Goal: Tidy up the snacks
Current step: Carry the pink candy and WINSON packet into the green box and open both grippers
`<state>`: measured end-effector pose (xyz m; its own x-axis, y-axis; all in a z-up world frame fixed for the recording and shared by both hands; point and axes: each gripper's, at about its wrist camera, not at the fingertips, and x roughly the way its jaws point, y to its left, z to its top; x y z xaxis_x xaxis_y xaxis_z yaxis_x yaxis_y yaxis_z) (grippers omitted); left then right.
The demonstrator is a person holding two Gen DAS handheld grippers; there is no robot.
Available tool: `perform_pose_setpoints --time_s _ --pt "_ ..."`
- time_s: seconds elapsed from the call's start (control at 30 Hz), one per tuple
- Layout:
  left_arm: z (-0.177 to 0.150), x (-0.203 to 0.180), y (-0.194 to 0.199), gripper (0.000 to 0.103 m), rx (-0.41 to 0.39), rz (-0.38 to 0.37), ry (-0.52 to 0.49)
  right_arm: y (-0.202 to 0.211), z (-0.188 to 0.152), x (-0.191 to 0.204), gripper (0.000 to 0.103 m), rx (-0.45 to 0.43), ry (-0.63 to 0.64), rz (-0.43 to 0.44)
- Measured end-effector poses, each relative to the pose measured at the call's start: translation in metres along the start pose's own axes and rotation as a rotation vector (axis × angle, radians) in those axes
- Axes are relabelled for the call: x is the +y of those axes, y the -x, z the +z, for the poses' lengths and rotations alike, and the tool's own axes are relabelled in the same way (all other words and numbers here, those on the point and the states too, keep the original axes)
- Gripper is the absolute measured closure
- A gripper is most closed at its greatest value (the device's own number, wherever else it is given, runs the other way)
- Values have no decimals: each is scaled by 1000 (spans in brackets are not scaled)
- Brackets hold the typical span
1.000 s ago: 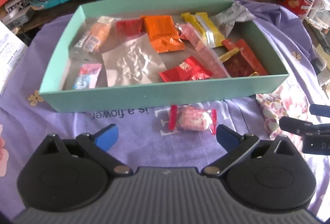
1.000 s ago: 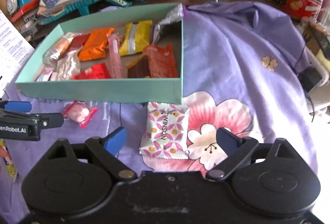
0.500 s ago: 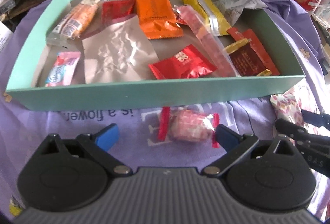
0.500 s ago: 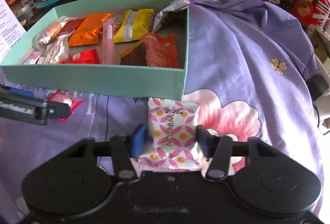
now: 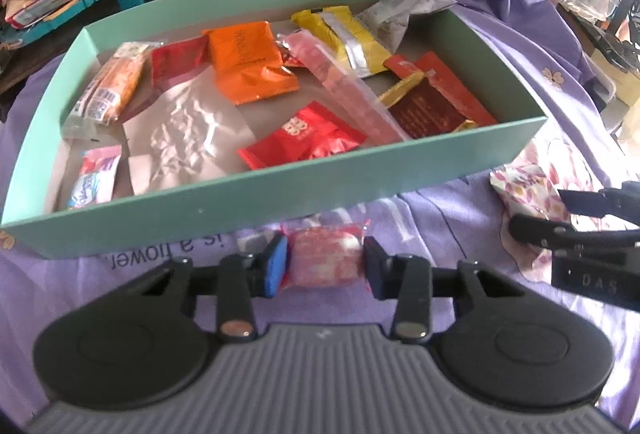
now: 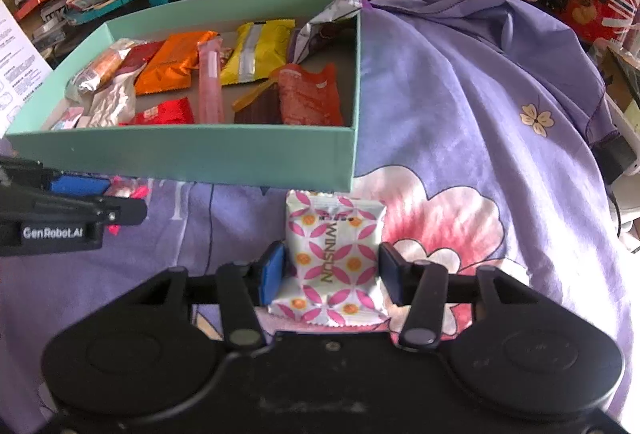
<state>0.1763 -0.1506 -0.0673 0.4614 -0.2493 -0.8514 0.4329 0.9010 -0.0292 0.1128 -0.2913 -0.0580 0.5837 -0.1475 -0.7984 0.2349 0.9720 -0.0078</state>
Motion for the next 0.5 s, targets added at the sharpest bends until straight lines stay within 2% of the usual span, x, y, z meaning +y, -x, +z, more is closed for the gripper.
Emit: perform_pose_setpoints --time_s 0.3,0.5 --pt "-14 13 21 65 19 -10 30 11 -4 7 53 7 7 43" --pt "-22 19 46 65 -4 -38 39 30 -2 17 53 -13 33 53"
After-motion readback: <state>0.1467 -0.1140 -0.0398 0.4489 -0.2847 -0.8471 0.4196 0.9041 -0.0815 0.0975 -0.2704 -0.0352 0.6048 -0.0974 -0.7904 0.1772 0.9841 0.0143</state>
